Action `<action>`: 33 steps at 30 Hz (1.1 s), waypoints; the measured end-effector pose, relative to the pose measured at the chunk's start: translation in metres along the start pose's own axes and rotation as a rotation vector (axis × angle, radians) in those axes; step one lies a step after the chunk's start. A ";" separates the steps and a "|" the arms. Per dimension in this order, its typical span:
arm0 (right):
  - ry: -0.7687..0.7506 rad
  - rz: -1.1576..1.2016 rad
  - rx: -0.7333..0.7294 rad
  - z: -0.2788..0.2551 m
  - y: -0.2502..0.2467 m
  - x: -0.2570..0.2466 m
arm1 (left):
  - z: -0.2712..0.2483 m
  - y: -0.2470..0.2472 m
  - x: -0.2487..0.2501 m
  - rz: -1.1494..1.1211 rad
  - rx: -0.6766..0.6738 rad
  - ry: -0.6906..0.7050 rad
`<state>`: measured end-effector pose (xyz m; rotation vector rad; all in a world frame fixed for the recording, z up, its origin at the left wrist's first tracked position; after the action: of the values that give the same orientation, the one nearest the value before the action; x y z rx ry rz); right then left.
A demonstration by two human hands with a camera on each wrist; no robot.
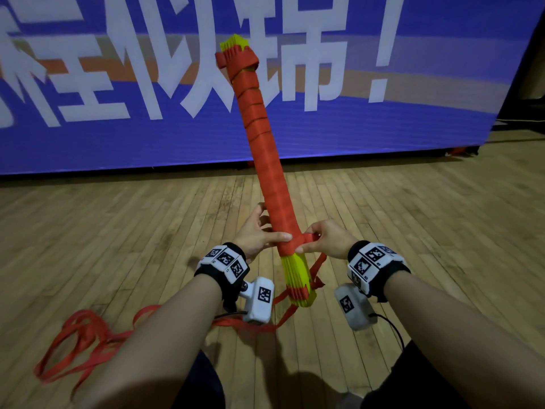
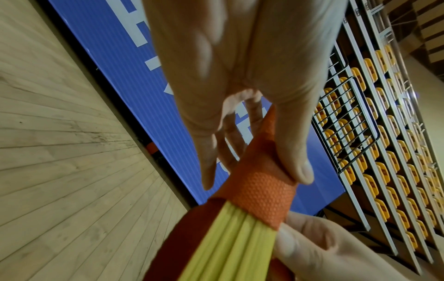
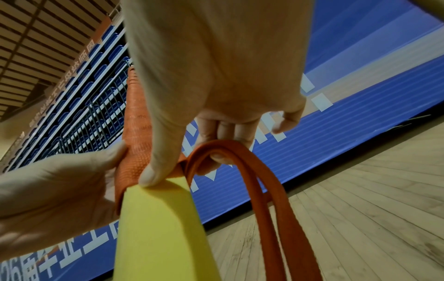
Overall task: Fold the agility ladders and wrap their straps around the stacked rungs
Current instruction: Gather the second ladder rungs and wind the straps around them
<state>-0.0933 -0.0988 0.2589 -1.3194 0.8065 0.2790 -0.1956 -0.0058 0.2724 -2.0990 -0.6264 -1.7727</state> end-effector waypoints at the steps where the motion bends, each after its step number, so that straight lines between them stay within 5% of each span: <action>1: 0.005 -0.007 0.011 0.000 -0.001 0.000 | 0.000 -0.001 0.000 -0.003 0.011 0.000; 14: -0.026 0.016 -0.061 0.000 0.007 -0.008 | 0.001 -0.004 0.003 0.042 0.199 0.056; 26: -0.023 0.029 -0.019 0.000 0.000 -0.002 | 0.006 0.006 -0.005 -0.074 -0.056 -0.060; 33: -0.030 0.050 -0.050 -0.003 0.006 -0.004 | 0.004 0.005 -0.004 0.052 0.025 -0.020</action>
<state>-0.1009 -0.0989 0.2575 -1.3400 0.8119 0.3595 -0.1900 -0.0085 0.2682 -2.0998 -0.5903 -1.7097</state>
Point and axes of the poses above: each hand's wrist, its own z-axis towards the middle knuckle, its own y-axis out of the palm, x = y × z, the point moved 10 cm from there along z, towards the middle knuckle, and after that the axes turned 11 degrees about -y, right-handed, at the moved point
